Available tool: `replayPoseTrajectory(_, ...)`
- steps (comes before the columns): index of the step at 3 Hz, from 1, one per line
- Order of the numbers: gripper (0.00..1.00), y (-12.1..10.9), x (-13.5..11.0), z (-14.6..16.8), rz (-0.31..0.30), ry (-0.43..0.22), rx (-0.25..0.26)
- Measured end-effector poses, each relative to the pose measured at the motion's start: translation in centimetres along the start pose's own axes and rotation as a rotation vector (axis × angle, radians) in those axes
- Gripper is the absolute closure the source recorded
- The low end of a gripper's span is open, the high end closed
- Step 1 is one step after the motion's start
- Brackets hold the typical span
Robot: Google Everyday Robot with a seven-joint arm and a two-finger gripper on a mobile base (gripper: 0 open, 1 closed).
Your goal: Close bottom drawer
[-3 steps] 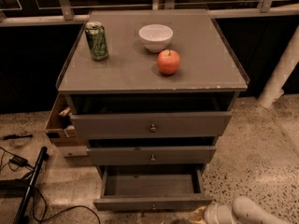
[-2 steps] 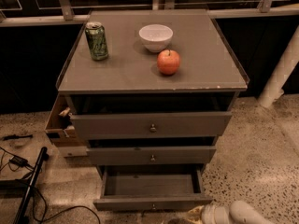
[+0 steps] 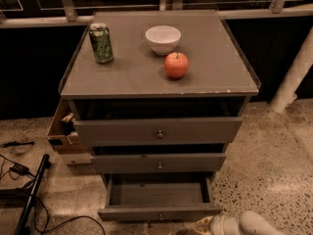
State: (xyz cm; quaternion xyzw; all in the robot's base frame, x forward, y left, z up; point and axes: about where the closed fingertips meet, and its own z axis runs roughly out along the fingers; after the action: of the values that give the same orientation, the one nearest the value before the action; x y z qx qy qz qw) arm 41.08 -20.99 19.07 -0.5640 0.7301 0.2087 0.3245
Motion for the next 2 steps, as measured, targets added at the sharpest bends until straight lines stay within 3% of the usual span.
replayPoseTrajectory(2,1.00,-1.7,0.7,2.0,-0.036,-0.030,0.057)
